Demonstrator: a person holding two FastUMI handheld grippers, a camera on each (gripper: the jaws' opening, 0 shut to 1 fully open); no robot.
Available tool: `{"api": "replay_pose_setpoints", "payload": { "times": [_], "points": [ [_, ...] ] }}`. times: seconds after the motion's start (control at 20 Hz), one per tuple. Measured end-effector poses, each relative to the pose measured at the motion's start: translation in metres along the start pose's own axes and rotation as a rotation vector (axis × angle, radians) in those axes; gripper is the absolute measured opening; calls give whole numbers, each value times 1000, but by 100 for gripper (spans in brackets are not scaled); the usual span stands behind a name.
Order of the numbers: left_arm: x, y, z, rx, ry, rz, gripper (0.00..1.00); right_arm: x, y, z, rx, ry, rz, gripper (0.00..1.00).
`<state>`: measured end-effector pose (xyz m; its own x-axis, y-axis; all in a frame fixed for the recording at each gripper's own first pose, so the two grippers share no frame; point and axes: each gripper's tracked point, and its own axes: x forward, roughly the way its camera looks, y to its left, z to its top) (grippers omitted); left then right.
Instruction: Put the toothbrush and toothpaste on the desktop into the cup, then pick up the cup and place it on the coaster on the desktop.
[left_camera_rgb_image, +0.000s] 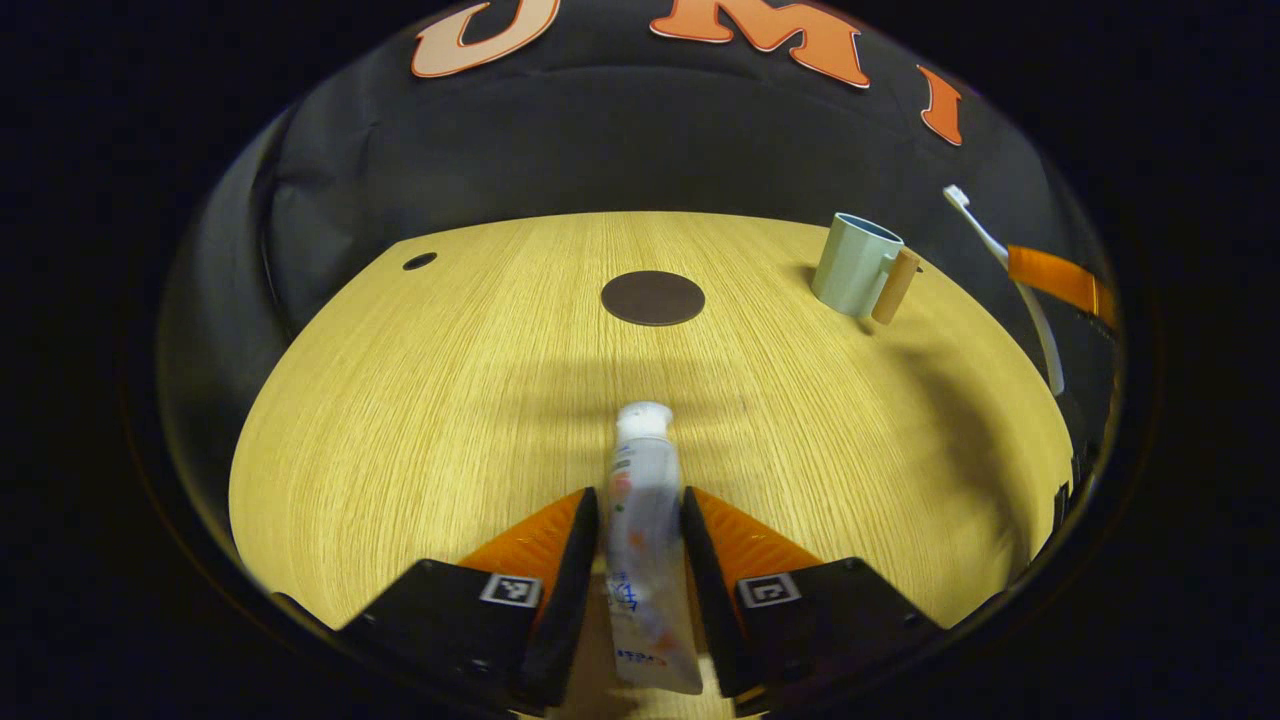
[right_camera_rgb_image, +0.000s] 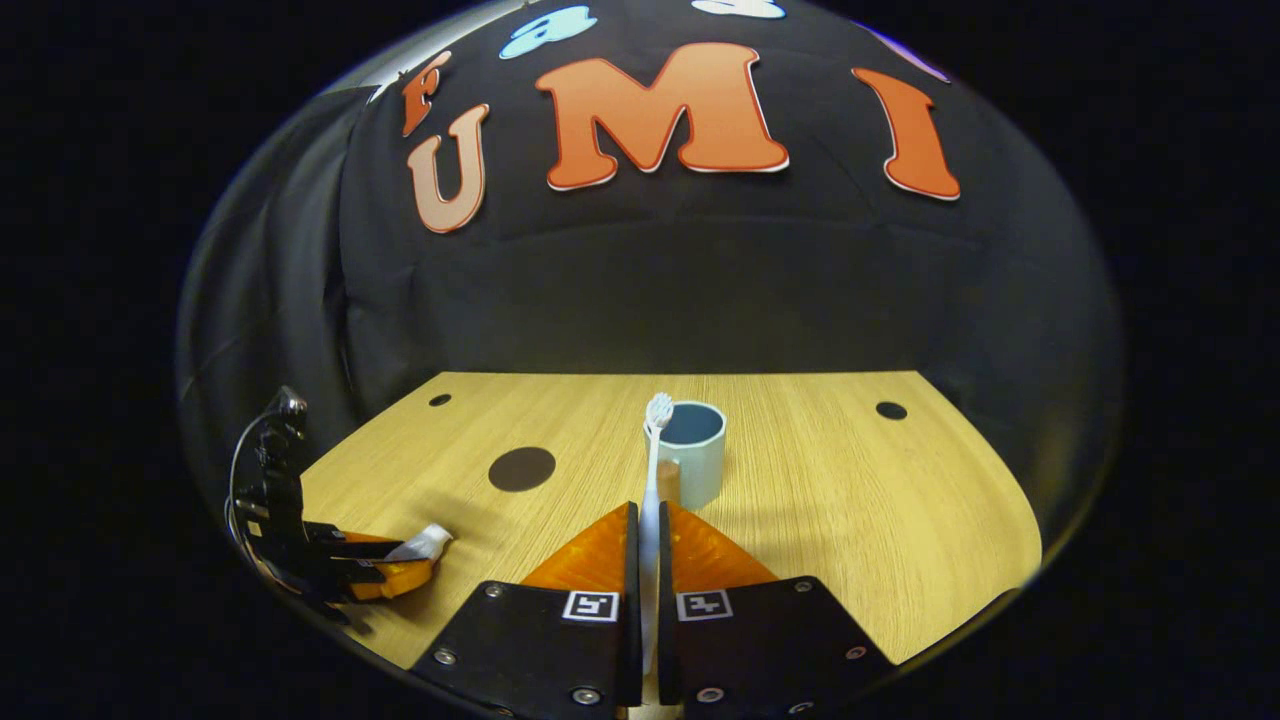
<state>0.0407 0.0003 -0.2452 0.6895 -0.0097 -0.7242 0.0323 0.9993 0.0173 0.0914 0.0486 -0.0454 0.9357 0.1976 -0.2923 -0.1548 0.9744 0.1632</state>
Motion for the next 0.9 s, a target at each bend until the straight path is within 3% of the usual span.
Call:
{"api": "replay_pose_setpoints", "payload": {
  "times": [0.15,0.2,0.25,0.9],
  "points": [
    [-5,-3,1,-4,-5,-12,39,8,3,17,-11,-46,11,7],
    [3,-3,1,-5,-5,-12,25,11,2,21,-10,-58,10,7],
    [2,-3,0,-7,-10,-12,22,15,1,25,-6,-73,11,7],
    [-2,6,34,-19,-115,20,22,81,-18,84,89,-413,7,7]
  ]
}}
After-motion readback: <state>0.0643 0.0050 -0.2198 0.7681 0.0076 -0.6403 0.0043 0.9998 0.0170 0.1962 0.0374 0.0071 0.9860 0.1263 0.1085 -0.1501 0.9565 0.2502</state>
